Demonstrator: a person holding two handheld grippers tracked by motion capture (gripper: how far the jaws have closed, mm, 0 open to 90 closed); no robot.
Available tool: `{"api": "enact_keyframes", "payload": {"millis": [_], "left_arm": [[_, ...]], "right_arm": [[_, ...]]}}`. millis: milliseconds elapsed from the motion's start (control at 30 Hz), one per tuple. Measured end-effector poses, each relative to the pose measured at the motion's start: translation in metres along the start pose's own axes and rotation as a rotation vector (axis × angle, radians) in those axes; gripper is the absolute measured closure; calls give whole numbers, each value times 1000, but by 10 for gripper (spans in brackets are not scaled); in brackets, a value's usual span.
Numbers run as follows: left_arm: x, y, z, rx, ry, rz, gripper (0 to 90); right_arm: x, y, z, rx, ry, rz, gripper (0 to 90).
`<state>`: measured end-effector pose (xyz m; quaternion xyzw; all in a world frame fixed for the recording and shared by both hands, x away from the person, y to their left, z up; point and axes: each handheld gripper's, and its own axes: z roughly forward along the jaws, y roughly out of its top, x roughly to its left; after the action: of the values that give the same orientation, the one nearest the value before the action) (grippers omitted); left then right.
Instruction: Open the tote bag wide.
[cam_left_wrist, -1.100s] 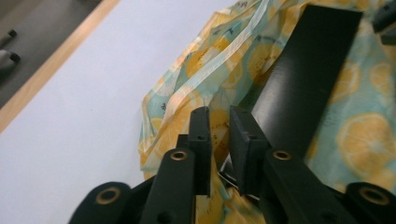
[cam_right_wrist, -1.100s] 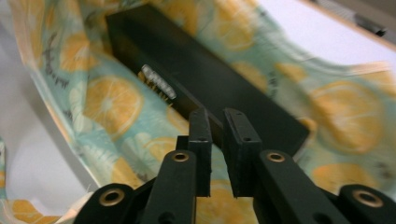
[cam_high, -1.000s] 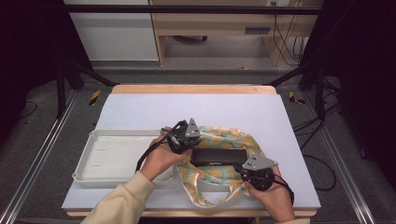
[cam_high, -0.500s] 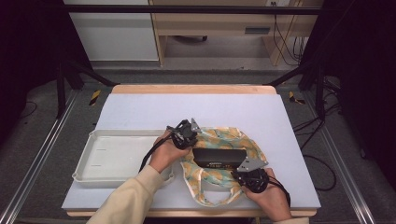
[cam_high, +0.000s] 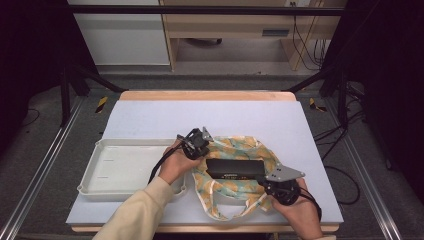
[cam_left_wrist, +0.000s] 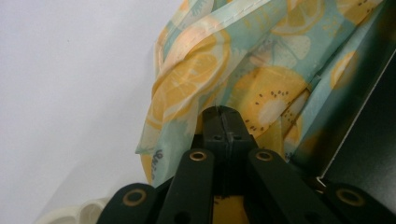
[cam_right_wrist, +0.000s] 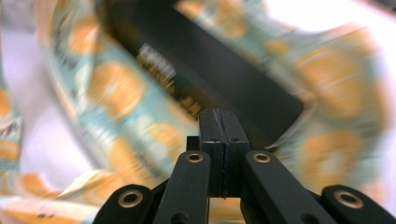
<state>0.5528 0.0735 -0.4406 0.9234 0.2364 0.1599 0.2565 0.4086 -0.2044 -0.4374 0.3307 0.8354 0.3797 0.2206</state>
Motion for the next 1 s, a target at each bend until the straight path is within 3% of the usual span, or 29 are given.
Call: {"api": "enact_keyframes", "payload": {"millis": [167, 267, 467, 533, 733, 1000], "left_arm": [[-1, 1, 0, -1, 2, 6, 900], [0, 1, 1, 1, -3, 7, 900], [2, 3, 4, 11, -11, 13, 900], [3, 5, 6, 22, -17, 19, 900], [3, 6, 11, 38, -19, 20, 900], [4, 6, 11, 39, -23, 11, 900]], "right_arm": [[-17, 10, -7, -41, -63, 14, 900], [-37, 17, 4, -44, -101, 40, 900], [-61, 11, 28, 10, -124, 109, 900], [-69, 2, 41, 65, -118, 150, 900], [-73, -6, 47, 108, -104, 191, 900], [-72, -13, 50, 123, -94, 206, 900]]}}
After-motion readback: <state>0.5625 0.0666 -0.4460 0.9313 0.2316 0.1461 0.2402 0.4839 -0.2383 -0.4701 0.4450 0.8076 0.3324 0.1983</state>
